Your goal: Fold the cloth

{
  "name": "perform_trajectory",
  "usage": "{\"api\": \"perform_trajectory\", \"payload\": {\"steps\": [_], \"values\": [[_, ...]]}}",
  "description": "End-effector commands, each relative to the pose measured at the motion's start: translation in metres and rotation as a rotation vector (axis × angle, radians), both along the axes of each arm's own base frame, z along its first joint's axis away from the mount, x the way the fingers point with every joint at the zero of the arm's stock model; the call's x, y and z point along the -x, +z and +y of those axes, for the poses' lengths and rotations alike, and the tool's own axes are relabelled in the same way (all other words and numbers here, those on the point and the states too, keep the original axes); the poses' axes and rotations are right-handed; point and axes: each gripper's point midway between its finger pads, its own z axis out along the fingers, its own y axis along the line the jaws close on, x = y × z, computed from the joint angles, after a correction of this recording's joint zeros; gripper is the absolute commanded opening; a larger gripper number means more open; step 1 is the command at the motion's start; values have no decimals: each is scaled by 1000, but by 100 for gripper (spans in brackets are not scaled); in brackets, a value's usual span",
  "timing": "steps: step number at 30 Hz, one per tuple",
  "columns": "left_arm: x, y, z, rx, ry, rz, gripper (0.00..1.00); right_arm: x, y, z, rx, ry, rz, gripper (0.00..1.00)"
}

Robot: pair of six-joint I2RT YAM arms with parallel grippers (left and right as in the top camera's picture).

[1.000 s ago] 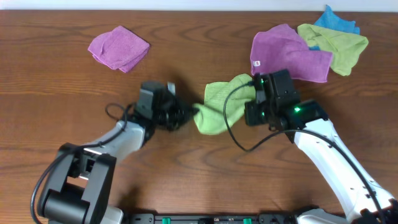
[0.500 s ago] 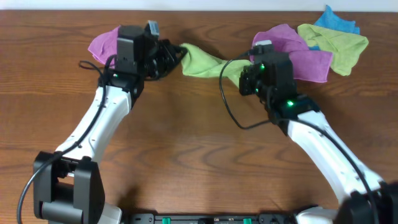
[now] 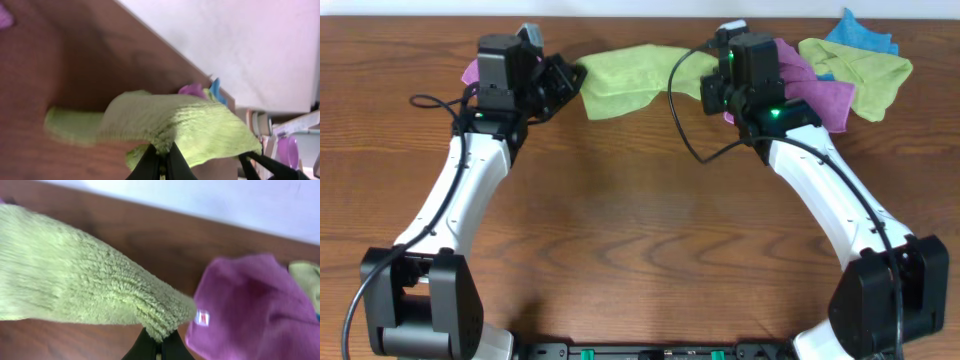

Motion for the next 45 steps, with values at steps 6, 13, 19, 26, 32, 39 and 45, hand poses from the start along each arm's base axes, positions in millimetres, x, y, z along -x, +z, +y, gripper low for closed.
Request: {"api": "perform_trajectory", "payload": {"steps": [6, 13, 19, 26, 32, 39, 45], "values": [[40, -28, -9, -42, -183, 132, 6, 37, -20, -7, 53, 38, 176, 1], [93, -59, -9, -89, -305, 328, 6, 77, -39, -9, 38, 45, 355, 1], [141, -77, -5, -135, -408, 485, 6, 109, -54, -9, 7, 42, 508, 2], [174, -87, -12, -152, -471, 588, 6, 144, -74, -7, -25, 56, 616, 1], [205, -105, -20, -164, -498, 662, 6, 173, -79, -15, -48, 54, 612, 2], [245, -130, -18, -165, -509, 743, 6, 216, -103, -17, -87, 44, 711, 2], [265, -139, -15, -159, -512, 774, 6, 238, -116, -16, -77, 44, 747, 1]]}}
